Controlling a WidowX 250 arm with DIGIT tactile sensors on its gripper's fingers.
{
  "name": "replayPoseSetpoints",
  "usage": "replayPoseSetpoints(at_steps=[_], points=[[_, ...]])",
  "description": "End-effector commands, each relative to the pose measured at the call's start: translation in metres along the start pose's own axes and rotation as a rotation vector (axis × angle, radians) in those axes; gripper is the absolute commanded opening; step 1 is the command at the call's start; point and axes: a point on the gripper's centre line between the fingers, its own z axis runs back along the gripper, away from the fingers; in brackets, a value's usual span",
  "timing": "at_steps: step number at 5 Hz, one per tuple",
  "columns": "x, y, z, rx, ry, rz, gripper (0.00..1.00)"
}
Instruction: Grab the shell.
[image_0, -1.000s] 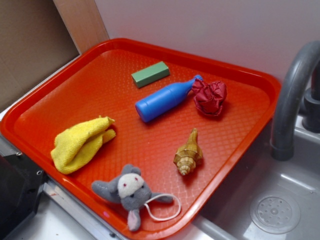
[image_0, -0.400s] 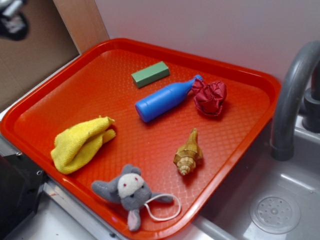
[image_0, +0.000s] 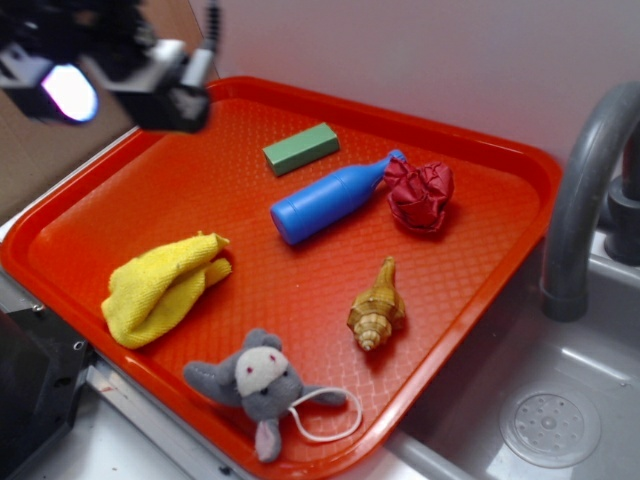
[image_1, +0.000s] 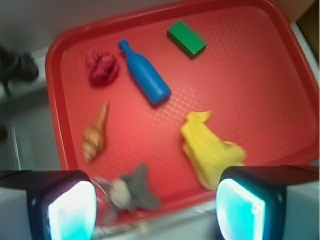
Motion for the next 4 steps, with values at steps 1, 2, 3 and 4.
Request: replayPoseSetpoints(at_steps=[1, 2, 3, 4], points=[[0.014, -0.050, -0.028, -0.004, -0.071, 0.145, 1.00], [0.020, -0.068, -0.051, 0.004, -0.068, 0.161, 1.00], [0.021, -0.084, -0.074, 0.000, -0.014, 0.148, 1.00], [0.016, -0.084, -0.101, 0.021, 0.041, 0.134, 1.00]])
